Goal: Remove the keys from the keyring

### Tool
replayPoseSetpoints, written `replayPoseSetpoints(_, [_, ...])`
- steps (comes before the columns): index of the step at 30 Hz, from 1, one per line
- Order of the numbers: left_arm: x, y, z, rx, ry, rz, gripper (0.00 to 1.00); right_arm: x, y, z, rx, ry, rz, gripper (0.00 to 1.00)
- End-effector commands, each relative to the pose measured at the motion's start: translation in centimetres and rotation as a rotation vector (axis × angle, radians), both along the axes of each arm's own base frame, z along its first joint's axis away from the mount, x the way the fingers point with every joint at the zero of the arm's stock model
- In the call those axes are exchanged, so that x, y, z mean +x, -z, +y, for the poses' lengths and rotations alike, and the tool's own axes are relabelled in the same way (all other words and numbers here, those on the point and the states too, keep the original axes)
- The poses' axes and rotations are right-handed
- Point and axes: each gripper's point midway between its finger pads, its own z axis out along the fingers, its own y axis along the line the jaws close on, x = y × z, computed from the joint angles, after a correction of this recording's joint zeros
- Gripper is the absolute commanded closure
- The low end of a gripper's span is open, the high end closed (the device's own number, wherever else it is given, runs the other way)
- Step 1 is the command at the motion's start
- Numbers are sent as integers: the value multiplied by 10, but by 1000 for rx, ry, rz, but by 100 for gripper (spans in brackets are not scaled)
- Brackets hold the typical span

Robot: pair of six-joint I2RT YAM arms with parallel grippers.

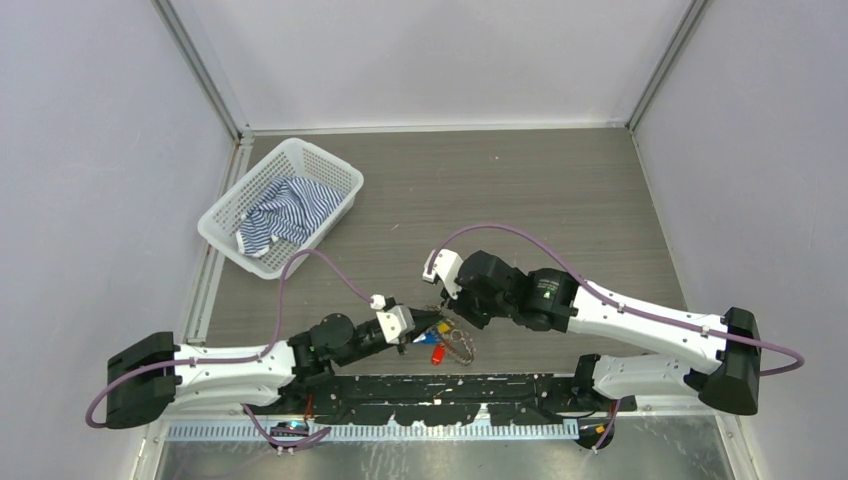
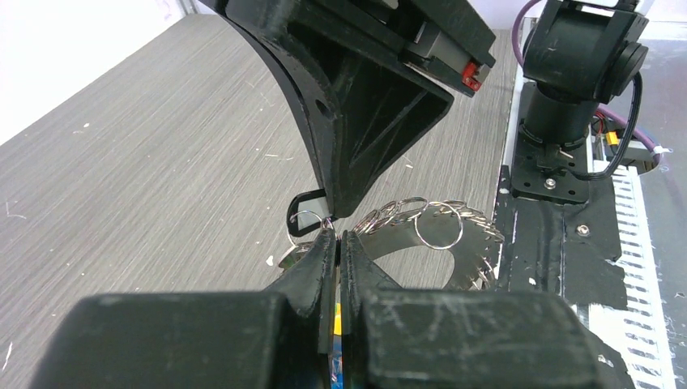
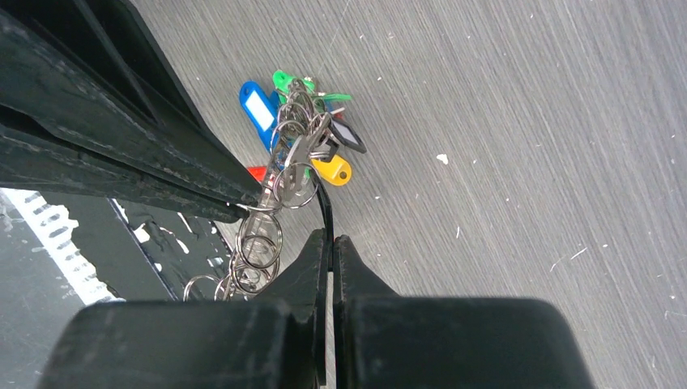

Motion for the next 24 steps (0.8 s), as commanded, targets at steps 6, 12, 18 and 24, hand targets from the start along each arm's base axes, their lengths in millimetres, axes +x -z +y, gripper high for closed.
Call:
replayPoseSetpoints(6, [-7, -50, 0, -205, 19, -31, 100, 16, -2, 7, 76, 78, -44, 99])
replayPoseSetpoints(12, [-4, -36, -2, -154, 2, 5, 83, 26, -28, 4, 103, 109, -113, 99])
replayPoseSetpoints(18, [7, -35, 5, -129, -66, -20, 72, 25, -48, 12, 155, 81, -124, 99])
replayPoseSetpoints(24, [26, -33, 14, -65, -182, -46, 75, 23, -54, 14, 168, 64, -128, 99])
